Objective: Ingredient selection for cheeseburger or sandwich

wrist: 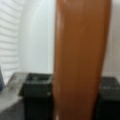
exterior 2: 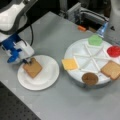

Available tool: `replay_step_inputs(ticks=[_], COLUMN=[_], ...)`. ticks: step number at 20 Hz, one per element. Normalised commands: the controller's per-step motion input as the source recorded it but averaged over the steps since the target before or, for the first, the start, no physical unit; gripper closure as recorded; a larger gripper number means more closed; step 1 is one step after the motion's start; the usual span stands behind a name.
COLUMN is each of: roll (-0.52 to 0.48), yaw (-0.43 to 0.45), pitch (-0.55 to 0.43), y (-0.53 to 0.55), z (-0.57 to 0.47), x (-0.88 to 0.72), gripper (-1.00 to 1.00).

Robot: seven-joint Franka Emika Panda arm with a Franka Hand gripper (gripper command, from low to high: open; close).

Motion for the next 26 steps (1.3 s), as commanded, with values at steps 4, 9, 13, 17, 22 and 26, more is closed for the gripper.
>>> replay_step_inputs(ticks=[4,9,13,17,22,26], roll=[-0.173,-0.186,-0.191,-0.195,-0.199,-0.206], yaw=[0.003,-0.015,-0.023,-0.034,-0.044,-0.053], pitch=[0.09,0.073,0.061,0.056,0.048,0.042], y=[0.16,0.18,0.19,0.22,0.23,0.23], z=[0.05,0.03,0.02,0.02,0.02,0.03], x=[-0.14,-0.14,-0.12,-0.11,-0.09,-0.08], gripper=[1.0,1.0,1.0,1.0,1.0,1.0])
